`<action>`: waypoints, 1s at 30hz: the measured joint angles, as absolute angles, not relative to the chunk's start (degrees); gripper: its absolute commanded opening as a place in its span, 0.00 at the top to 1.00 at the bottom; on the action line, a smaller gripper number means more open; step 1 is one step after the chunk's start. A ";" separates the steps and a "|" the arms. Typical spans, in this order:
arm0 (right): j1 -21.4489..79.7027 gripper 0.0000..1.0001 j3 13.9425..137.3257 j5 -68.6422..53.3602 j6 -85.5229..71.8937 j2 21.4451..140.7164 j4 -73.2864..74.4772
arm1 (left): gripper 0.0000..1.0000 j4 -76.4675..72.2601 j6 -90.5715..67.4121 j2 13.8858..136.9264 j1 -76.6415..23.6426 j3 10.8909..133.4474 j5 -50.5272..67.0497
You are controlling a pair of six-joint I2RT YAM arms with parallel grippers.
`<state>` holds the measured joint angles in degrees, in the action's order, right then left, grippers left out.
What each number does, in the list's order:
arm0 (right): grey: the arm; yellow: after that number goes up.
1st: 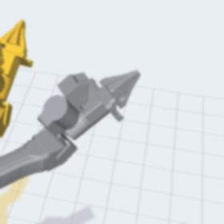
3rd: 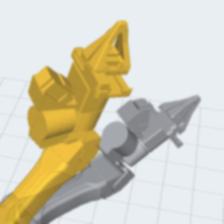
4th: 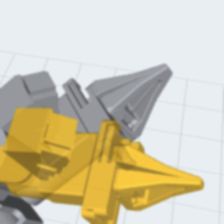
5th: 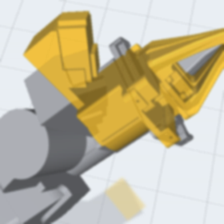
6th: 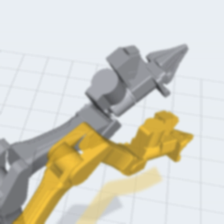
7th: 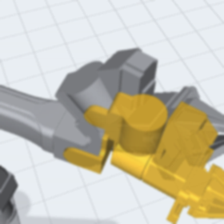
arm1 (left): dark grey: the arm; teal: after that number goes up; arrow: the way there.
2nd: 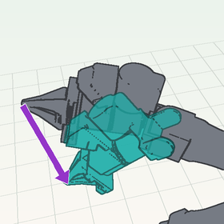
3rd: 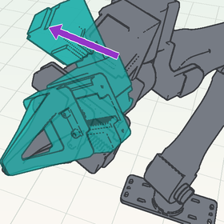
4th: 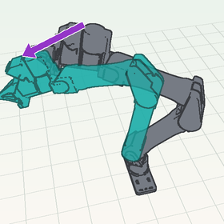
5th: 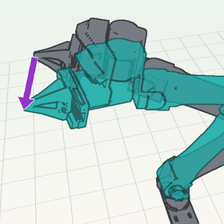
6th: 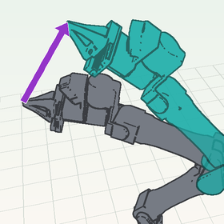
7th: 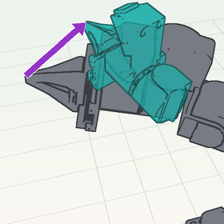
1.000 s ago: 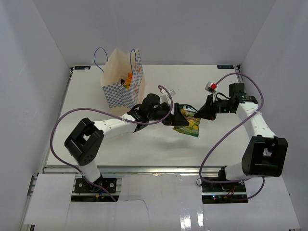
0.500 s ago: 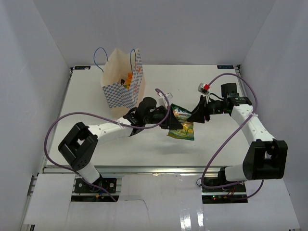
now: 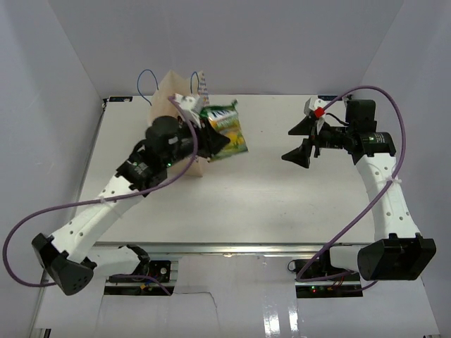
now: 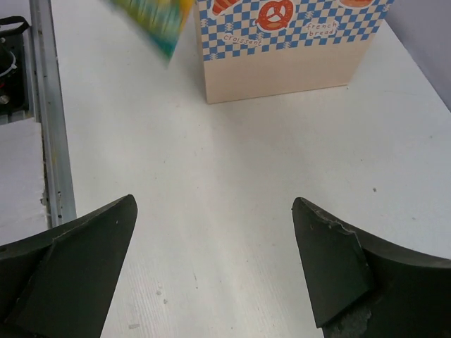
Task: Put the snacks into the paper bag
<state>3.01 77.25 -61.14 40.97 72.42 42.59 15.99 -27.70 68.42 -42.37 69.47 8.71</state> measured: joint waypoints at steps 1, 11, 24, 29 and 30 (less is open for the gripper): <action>2.79 0.03 77.23 -60.93 40.93 72.03 42.39 | 0.99 17.17 -26.59 67.46 -40.03 72.03 7.20; 2.17 0.03 70.04 -57.32 40.45 72.05 41.50 | 1.00 22.04 -17.63 74.96 -15.79 97.69 3.01; 0.91 0.03 66.57 -52.95 39.29 70.00 41.41 | 0.34 27.83 -12.51 94.52 -11.07 99.68 7.40; 0.86 0.06 66.57 -49.39 36.99 70.00 40.95 | 0.14 27.07 -13.02 92.95 -11.07 99.50 9.89; 0.86 0.10 66.57 -48.03 36.03 70.00 40.38 | 0.12 26.76 -13.19 92.05 -11.07 99.50 10.33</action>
